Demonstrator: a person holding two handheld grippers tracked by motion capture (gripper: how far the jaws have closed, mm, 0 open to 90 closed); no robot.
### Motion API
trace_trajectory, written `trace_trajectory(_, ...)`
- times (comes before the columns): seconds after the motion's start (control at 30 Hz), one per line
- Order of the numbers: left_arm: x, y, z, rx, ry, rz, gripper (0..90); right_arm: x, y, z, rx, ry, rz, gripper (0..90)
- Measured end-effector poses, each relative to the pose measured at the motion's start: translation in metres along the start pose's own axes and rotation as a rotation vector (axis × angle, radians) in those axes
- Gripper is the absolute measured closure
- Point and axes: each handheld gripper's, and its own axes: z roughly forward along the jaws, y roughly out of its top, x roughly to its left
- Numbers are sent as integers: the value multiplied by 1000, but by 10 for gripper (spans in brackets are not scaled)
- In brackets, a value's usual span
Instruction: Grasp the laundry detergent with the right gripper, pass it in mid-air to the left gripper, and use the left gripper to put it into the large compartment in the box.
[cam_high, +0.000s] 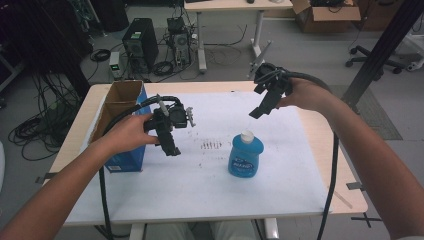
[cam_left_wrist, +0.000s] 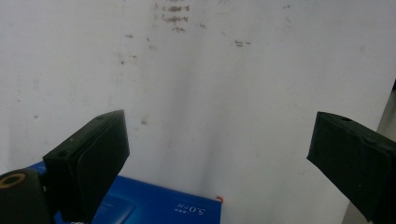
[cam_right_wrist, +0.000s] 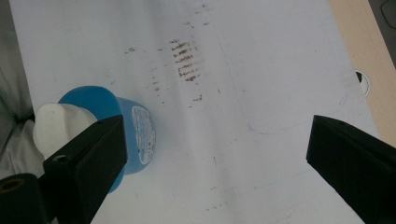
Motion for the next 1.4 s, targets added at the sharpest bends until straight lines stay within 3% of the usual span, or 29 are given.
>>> trace_trajectory(0.57,0,2,-5,-4,7,1,55,7,-4,-11,-9,-1,4,50)
trace_trajectory(1.4,0,-1,-8,-16,15,-3,55,33,-26,-28,-25,3,10,46)
